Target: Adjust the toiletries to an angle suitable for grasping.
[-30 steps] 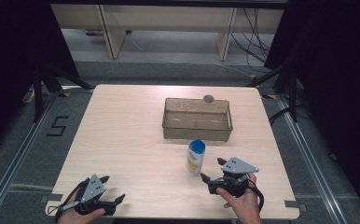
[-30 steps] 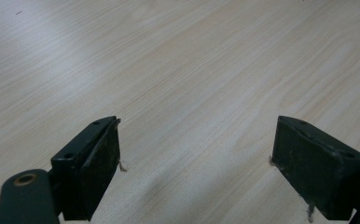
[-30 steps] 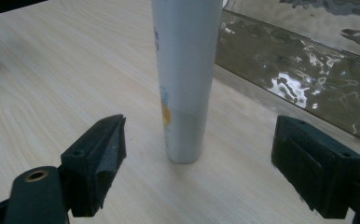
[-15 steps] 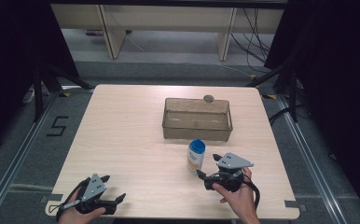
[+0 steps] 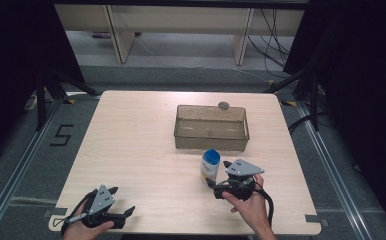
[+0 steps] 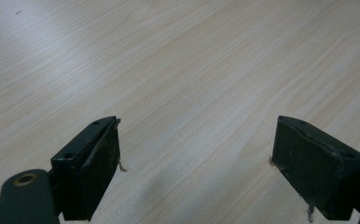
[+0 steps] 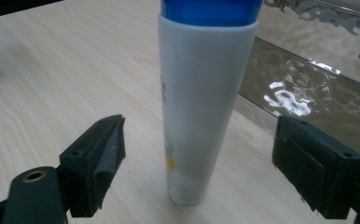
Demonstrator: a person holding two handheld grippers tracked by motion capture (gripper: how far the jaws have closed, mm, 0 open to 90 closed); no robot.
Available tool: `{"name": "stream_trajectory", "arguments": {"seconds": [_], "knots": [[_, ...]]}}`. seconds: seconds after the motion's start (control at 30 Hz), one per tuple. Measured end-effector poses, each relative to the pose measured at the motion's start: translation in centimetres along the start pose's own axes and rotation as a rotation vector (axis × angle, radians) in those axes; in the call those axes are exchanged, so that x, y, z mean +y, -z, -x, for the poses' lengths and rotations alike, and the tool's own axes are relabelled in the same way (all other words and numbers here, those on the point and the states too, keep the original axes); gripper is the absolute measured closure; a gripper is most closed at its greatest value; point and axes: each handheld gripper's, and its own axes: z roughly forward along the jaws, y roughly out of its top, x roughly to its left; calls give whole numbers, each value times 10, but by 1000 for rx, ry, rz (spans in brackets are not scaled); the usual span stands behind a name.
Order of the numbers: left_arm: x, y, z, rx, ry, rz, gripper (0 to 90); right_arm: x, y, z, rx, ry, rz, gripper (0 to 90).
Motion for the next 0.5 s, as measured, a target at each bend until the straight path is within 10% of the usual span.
{"name": "stream_trajectory", "arguments": {"seconds": [0.5], "knots": [[0, 1, 2, -16, 16, 12, 147, 9, -14, -2, -14, -4, 4, 192]]}}
